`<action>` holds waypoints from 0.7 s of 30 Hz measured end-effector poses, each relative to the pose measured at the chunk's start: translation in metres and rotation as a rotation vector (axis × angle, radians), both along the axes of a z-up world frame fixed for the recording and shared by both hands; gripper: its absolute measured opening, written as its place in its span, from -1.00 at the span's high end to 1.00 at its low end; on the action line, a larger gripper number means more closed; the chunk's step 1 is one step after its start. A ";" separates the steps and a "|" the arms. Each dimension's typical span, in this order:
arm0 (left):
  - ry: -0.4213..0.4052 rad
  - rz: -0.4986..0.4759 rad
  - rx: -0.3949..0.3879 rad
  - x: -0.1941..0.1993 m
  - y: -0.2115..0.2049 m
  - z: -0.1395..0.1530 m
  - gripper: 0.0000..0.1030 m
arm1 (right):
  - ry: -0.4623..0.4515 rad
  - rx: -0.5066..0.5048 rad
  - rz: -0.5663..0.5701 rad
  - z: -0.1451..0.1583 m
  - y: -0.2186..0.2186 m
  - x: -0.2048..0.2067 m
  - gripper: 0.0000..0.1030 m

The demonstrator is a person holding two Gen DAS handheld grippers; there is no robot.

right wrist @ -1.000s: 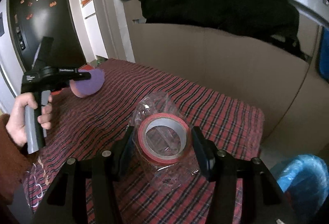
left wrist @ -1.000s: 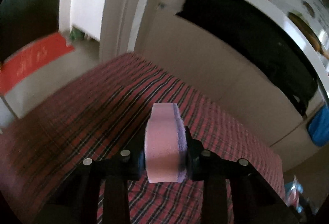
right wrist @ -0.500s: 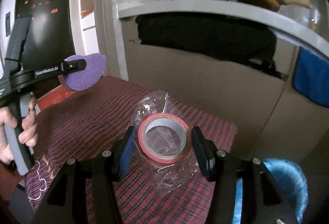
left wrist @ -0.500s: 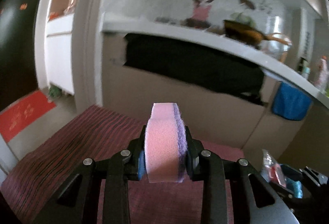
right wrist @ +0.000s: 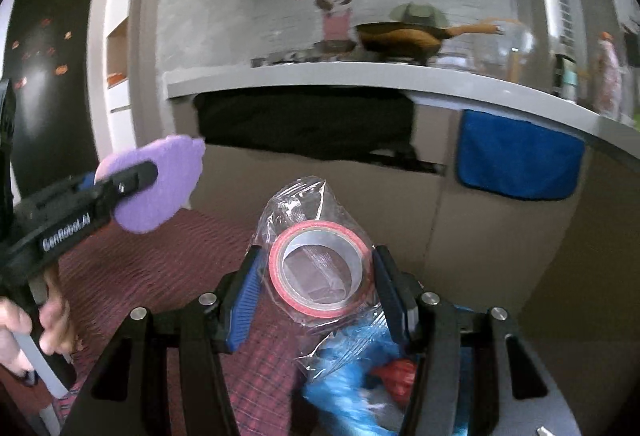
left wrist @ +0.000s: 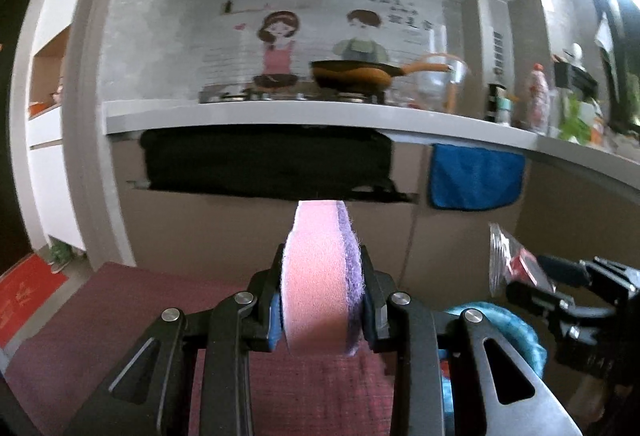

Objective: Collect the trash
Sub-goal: 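Carry sponge and tape roll with both tools over the bin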

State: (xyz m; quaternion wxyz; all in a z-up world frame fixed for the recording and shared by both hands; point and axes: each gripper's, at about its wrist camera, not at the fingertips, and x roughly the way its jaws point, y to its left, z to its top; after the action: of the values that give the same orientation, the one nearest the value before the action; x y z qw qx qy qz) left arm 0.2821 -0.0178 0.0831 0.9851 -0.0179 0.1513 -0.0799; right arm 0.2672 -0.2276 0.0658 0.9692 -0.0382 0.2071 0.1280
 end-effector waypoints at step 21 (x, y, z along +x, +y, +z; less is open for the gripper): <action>0.009 -0.204 0.045 0.003 -0.134 -0.034 0.39 | 0.023 0.072 -0.182 -0.026 -0.122 -0.008 0.02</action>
State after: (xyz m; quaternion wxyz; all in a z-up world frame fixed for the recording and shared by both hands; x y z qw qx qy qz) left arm 0.2849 -0.1513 0.0490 0.9713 0.0196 0.1584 -0.1763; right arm 0.2593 -0.3494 0.0399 0.9751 0.0169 0.2162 0.0472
